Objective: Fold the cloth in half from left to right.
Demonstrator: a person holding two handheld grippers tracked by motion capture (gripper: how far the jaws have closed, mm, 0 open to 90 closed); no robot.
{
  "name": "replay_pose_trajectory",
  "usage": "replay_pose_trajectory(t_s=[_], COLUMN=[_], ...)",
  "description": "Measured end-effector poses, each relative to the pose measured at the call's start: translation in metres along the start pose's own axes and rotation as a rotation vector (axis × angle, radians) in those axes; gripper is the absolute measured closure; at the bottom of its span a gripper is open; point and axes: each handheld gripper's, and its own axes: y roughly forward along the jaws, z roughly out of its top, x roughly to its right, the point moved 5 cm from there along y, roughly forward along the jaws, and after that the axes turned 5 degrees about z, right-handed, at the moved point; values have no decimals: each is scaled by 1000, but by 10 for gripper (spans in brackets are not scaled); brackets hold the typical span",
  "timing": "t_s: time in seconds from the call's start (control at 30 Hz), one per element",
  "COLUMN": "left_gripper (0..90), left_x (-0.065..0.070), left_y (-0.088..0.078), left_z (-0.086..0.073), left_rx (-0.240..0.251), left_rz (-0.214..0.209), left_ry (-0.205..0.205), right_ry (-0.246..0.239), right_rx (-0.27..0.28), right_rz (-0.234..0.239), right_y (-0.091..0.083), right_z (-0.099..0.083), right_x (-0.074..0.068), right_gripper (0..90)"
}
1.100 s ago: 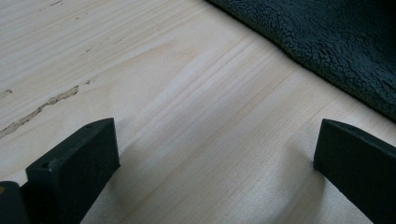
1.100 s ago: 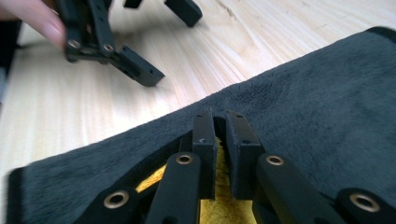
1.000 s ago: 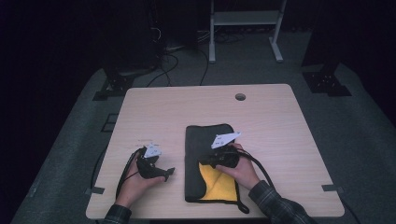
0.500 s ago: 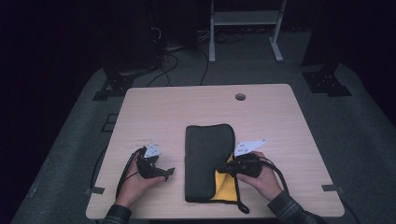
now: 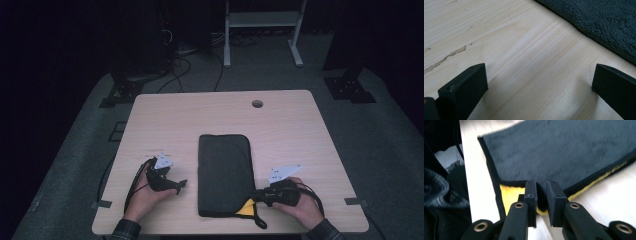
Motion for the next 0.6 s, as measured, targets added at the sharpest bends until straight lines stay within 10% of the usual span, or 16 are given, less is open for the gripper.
replay_pose_trajectory(t_s=[0.37,0.6], left_gripper=[0,0], left_x=[0,0], left_y=[0,0], left_z=[0,0], left_rx=[-2,-1], left_rz=[2,3], left_ry=[-1,-2], right_ry=[-16,-79], right_rx=[95,-72], right_rz=[-1,15], right_y=[-23,11], right_z=[8,-2], right_x=[-5,-11], right_gripper=[750,798])
